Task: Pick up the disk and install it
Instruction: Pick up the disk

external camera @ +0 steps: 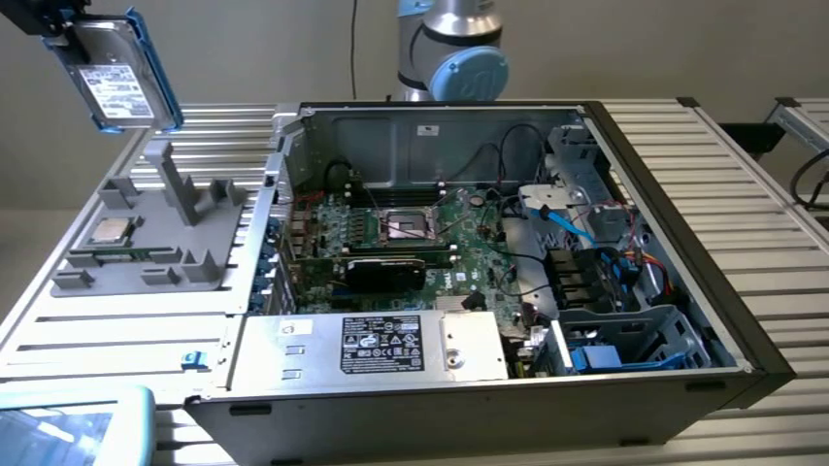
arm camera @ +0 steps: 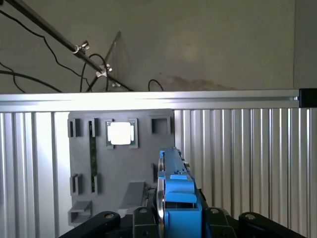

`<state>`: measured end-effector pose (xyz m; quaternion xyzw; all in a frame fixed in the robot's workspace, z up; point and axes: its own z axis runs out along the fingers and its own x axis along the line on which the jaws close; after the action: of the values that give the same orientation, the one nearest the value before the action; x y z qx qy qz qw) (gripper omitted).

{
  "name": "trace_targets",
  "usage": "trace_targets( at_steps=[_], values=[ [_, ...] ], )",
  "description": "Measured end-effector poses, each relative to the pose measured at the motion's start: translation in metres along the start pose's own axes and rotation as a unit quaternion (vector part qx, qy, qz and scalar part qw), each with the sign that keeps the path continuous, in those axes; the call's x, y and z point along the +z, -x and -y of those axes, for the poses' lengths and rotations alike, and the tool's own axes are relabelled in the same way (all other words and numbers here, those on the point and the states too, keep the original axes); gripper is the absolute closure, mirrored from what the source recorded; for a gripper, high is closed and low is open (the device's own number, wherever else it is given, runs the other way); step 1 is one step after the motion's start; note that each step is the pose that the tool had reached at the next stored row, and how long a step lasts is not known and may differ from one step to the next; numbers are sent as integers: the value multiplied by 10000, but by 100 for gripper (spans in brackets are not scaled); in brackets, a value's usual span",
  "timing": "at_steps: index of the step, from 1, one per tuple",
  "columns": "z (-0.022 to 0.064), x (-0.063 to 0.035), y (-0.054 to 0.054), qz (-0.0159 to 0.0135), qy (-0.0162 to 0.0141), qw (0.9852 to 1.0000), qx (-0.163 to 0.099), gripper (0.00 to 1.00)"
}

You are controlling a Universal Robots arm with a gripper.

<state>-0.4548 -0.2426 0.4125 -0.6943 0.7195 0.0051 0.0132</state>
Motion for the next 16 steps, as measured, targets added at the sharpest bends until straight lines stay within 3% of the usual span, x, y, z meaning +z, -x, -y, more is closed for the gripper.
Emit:
trace_targets(
  at_steps=[6,16],
  values=[
    [103,-110,-3,1,0,10000,-3,63],
    [371,-255,-3,0,0,10000,-3,63]
  ],
)
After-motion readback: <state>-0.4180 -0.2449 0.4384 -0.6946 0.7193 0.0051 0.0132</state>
